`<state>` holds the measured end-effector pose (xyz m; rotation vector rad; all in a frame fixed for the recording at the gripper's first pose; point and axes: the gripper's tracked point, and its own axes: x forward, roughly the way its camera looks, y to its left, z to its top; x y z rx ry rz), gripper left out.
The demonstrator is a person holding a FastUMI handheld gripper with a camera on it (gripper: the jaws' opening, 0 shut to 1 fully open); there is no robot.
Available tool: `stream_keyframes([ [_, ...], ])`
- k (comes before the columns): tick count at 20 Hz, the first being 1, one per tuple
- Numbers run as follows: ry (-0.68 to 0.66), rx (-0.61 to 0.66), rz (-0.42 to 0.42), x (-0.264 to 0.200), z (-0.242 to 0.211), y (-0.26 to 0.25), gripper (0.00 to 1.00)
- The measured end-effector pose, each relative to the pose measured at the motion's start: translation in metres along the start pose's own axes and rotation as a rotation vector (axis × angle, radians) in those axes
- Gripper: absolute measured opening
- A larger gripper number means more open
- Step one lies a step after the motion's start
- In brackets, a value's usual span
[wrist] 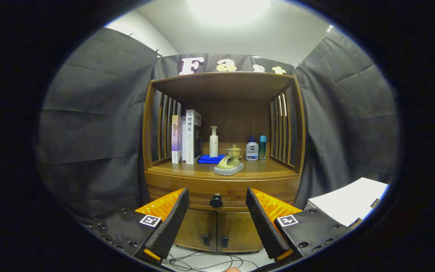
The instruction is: Pull open the drawer, take out the items inside it, and place them on the countertop above the cabinet.
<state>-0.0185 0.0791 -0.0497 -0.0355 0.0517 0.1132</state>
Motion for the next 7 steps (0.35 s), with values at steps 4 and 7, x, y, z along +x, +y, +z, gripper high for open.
stream_keyframes([
  [4, 0.005, -0.001, 0.009, 0.0001, -0.0012, 0.0028, 0.95],
  [7, 0.001, 0.003, 0.008, -0.0005, 0.0013, 0.0015, 0.96],
])
